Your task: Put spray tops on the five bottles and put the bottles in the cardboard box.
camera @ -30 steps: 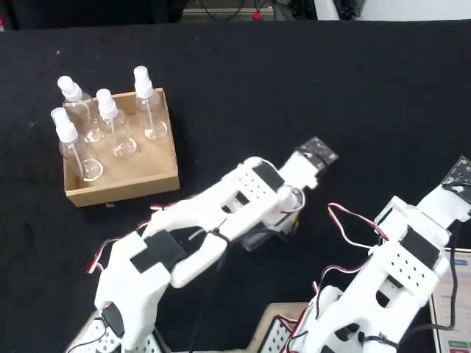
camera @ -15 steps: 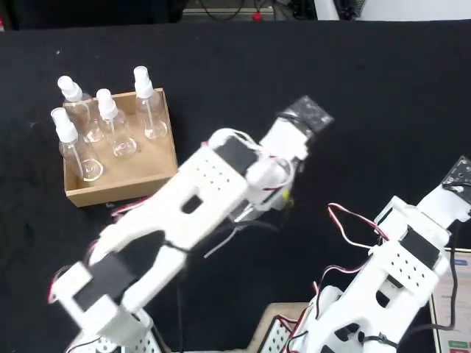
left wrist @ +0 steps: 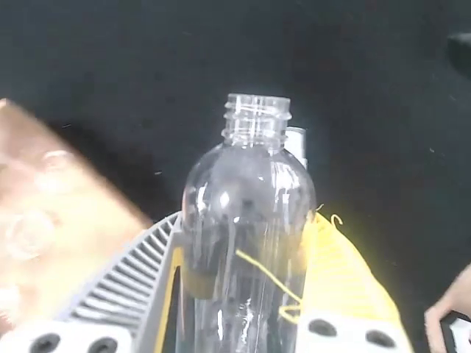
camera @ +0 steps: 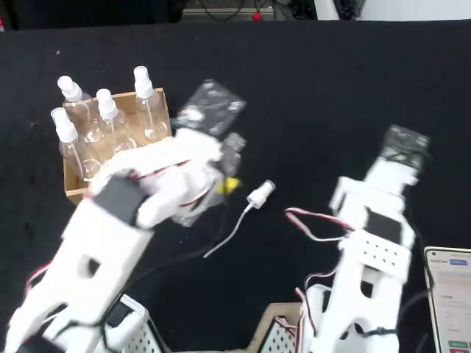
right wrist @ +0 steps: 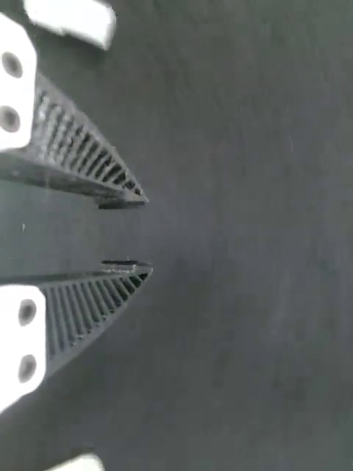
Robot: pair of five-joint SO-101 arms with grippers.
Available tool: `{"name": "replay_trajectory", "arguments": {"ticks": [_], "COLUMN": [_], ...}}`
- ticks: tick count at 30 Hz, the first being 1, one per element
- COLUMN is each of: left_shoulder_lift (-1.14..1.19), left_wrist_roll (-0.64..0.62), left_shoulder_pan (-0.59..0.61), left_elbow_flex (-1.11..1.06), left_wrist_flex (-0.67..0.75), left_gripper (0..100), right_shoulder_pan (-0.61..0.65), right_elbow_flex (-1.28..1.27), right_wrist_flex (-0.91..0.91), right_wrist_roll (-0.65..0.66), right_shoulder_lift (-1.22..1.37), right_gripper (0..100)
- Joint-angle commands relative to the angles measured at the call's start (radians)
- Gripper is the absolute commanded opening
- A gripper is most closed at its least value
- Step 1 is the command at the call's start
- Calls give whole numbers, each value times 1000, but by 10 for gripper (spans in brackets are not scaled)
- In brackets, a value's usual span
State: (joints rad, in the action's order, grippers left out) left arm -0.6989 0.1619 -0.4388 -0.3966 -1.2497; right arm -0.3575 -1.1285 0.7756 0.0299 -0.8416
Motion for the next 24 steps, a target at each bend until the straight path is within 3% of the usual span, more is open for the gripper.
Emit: {"name": "replay_trajectory", "arguments": {"ticks": [1, 11, 17, 24], "left_shoulder_lift": [-241, -643, -778, -861], "left_wrist_roll": [9, -2, -51, -123], "left_shoulder_pan": [130, 417, 447, 447], "left_elbow_flex": [-93, -475, -633, -802], "left_wrist_flex": [31, 273, 334, 436], "left_gripper": [195, 195, 195, 195], "right_shoulder_pan": [169, 448, 549, 595], "right_elbow_flex": [111, 378, 464, 605], "right_wrist_flex": [29, 224, 224, 262], "right_wrist_roll": [3, -5, -97, -278], "right_shoulder_lift": [-5, -2, 76, 450], "right_gripper": [127, 127, 127, 129]}}
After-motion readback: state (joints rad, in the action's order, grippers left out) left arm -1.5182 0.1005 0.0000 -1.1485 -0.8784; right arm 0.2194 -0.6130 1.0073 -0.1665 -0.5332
